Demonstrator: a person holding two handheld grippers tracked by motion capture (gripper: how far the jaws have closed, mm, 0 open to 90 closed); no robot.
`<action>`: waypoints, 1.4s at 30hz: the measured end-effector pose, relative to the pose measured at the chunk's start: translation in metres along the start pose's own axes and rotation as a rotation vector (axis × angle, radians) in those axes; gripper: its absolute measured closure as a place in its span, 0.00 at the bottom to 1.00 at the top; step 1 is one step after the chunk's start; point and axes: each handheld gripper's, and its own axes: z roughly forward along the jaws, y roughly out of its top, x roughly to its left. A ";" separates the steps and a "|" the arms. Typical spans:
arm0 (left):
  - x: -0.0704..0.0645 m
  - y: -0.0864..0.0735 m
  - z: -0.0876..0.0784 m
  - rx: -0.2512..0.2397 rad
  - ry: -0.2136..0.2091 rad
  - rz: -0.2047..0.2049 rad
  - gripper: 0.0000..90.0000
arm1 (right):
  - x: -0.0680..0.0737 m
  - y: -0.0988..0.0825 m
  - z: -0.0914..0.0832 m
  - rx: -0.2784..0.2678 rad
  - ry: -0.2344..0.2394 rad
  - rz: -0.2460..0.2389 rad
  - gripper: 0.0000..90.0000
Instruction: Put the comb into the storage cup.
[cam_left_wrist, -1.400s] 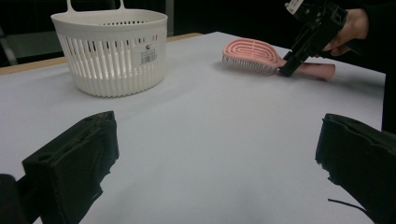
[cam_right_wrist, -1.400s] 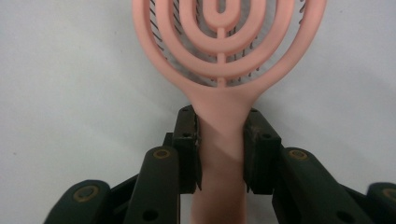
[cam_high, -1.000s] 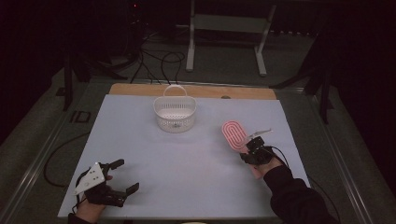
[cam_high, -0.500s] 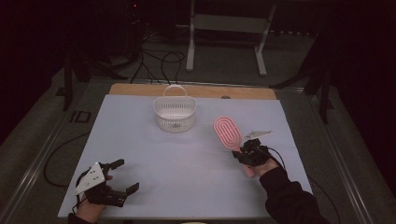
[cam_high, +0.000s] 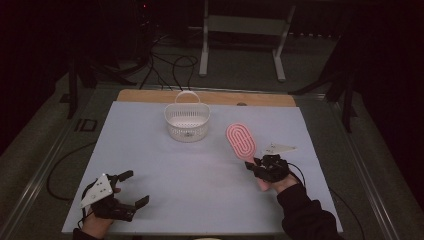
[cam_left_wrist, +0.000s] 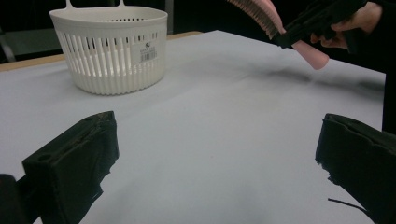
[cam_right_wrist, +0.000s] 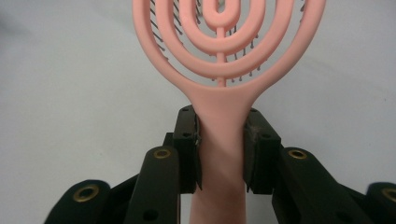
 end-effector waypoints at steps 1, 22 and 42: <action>0.000 0.000 0.000 0.001 0.000 -0.001 0.00 | 0.000 -0.001 -0.002 -0.028 0.001 -0.016 0.78; 0.000 -0.001 0.002 0.011 0.004 0.002 0.00 | 0.016 -0.012 -0.015 -0.207 0.089 -0.140 0.78; 0.000 0.000 0.003 0.021 0.000 -0.006 0.00 | 0.023 -0.024 -0.026 -0.351 -0.076 -0.088 0.78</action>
